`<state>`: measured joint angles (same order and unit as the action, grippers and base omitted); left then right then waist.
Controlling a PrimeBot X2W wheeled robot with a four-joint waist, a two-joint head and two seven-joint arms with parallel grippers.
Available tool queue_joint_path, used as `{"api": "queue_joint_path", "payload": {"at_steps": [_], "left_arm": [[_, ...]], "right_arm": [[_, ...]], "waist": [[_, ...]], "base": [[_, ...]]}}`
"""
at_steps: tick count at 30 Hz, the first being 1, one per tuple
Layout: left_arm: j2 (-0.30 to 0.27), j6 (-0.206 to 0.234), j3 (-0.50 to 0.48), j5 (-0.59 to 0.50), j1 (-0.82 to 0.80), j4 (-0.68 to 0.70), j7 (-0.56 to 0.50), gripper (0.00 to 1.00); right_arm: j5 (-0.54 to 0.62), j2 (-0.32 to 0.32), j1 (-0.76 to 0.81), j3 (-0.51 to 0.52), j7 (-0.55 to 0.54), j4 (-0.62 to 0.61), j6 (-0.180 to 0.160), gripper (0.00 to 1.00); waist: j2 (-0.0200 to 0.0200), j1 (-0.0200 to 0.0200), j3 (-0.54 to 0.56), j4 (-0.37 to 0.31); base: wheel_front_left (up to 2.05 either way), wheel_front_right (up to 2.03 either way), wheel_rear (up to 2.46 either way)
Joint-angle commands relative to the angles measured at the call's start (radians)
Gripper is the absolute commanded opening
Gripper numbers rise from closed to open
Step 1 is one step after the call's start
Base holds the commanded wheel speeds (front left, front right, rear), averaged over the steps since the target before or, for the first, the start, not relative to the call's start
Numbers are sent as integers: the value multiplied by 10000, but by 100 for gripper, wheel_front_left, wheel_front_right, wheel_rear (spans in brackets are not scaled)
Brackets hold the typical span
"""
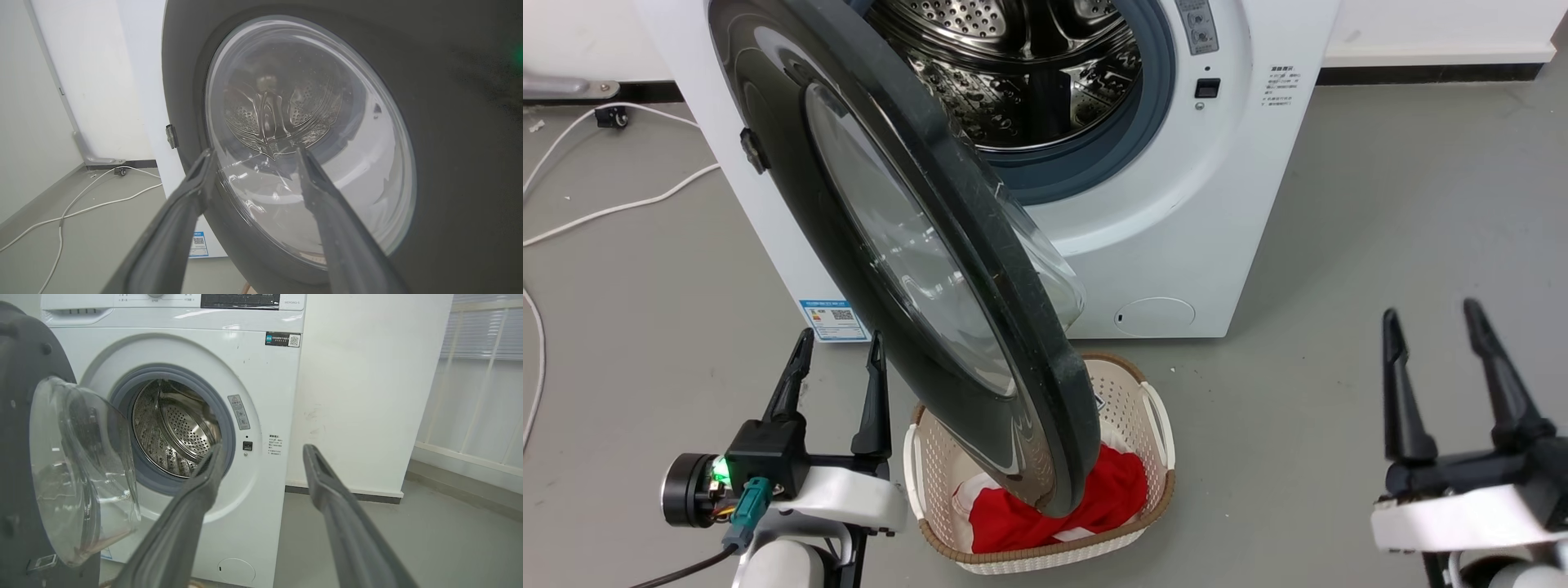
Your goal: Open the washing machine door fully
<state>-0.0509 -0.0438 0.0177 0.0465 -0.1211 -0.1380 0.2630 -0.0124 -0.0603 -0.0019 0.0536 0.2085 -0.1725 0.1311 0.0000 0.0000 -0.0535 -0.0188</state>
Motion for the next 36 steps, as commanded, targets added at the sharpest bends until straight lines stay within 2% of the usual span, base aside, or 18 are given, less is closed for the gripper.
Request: {"api": "queue_joint_path", "payload": {"at_steps": [1,11,25,26,27,28,36], "left_arm": [[-14,-6,-35,-100,-45,34,27,100],[-32,-20,-1,-230,14,75,27,100],[-37,-52,39,-185,48,-72,26,100],[-36,-77,49,-159,38,-89,26,73],[-36,-83,58,-167,30,-96,26,17],[-37,-95,64,-162,26,-107,26,0],[-28,-92,-35,-35,-52,262,26,0]], "right_arm": [[45,48,289,-55,-68,35,-7,100],[-477,116,404,-34,285,1404,-7,100],[-573,116,40,30,489,1836,-7,100],[-591,116,23,24,487,1849,-7,100],[-602,117,7,21,495,1857,-7,100],[-649,117,0,9,504,1876,-7,100],[-767,117,-13,-41,546,1979,-7,100]], "waist": [[0,0,0,8],[0,0,32,13],[0,0,19,-23],[0,0,15,-23],[0,0,12,-24],[0,0,9,-26],[0,0,3,-7]], "base": [[0,0,0],[0,0,0],[0,0,0],[0,0,0],[0,0,0],[0,0,0],[0,0,0]]}}
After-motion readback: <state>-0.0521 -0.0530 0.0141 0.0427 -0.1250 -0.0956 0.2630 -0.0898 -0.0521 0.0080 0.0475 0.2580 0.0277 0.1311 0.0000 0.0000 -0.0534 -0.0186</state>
